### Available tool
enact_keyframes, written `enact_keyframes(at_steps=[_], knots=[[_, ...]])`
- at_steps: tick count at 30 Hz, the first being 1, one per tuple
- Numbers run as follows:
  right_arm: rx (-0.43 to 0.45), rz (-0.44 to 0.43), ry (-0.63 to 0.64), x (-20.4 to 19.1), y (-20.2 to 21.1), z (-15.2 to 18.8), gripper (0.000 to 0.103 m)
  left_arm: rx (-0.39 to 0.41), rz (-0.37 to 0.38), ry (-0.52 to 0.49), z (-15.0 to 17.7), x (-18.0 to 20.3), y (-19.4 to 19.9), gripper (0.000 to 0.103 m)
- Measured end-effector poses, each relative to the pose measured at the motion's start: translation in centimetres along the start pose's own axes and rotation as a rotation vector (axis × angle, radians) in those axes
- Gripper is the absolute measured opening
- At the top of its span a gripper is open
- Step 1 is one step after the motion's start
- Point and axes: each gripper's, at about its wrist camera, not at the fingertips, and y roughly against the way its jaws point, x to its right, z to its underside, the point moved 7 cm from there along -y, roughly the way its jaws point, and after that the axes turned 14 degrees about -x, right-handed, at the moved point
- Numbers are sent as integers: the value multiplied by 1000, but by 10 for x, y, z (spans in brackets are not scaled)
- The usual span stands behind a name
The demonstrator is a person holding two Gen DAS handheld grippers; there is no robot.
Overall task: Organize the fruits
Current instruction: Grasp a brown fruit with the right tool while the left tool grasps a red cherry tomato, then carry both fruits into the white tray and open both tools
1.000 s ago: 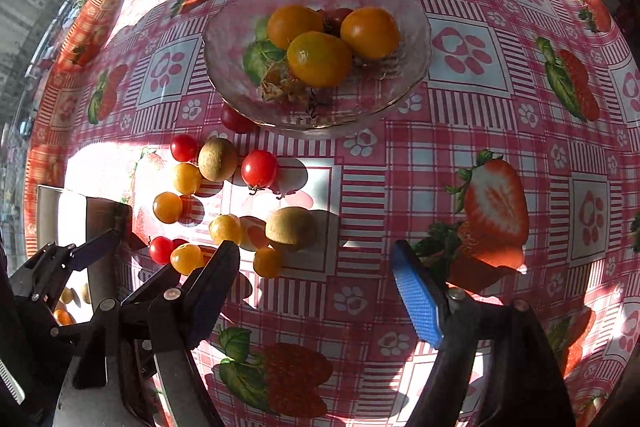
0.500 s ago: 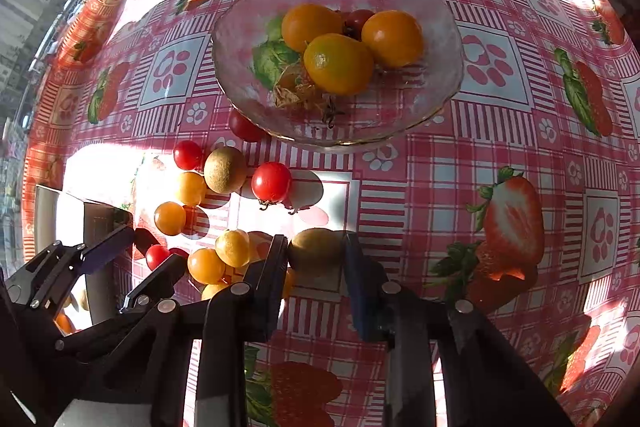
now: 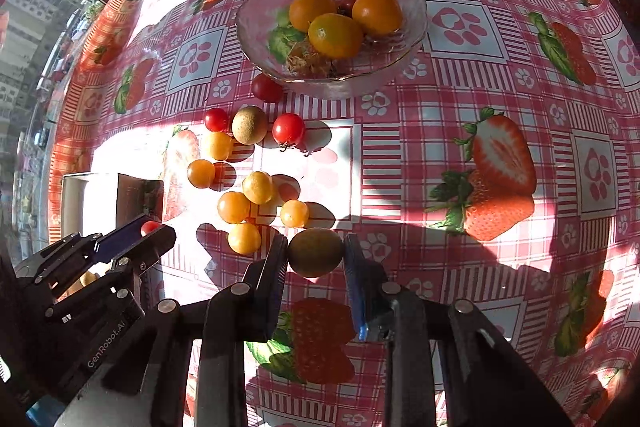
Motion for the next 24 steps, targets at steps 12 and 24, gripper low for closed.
enact_keyframes(at_steps=[12, 24], knots=[[-3, -14, 48, -42, 15, 29, 31, 51, 34, 60, 39, -45, 39, 24], [-9, -31, 179, -135, 9, 26, 31, 69, -9, 182, 70, -134, 51, 24]])
